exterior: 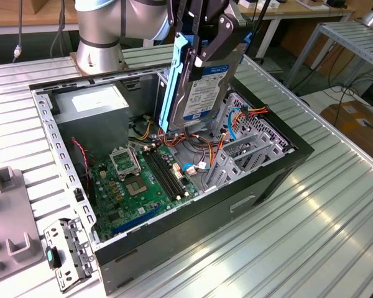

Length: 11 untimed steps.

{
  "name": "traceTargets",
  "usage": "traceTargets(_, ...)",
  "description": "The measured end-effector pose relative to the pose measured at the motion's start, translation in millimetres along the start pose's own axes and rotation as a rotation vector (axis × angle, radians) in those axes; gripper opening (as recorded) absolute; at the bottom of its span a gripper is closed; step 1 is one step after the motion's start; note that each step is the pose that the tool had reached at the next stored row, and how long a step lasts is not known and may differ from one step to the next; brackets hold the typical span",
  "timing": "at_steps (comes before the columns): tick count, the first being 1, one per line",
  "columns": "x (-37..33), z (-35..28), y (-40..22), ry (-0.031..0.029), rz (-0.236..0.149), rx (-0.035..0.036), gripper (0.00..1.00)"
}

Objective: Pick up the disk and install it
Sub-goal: 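Insert the disk into the insertion slot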

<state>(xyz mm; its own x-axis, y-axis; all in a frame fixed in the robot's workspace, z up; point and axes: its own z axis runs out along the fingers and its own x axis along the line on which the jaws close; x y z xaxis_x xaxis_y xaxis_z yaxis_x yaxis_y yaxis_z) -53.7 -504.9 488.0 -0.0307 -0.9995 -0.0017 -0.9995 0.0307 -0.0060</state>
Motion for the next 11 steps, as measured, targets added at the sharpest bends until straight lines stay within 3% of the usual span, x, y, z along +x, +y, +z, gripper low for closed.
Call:
traceTargets(8, 0.5, -0.1, 0.0, 0.0001, 0.0, -0.0001, 0.37)
traceTargets(11, 4.4, 0.0, -0.1, 0.0, 0.0, -0.0001, 0.37)
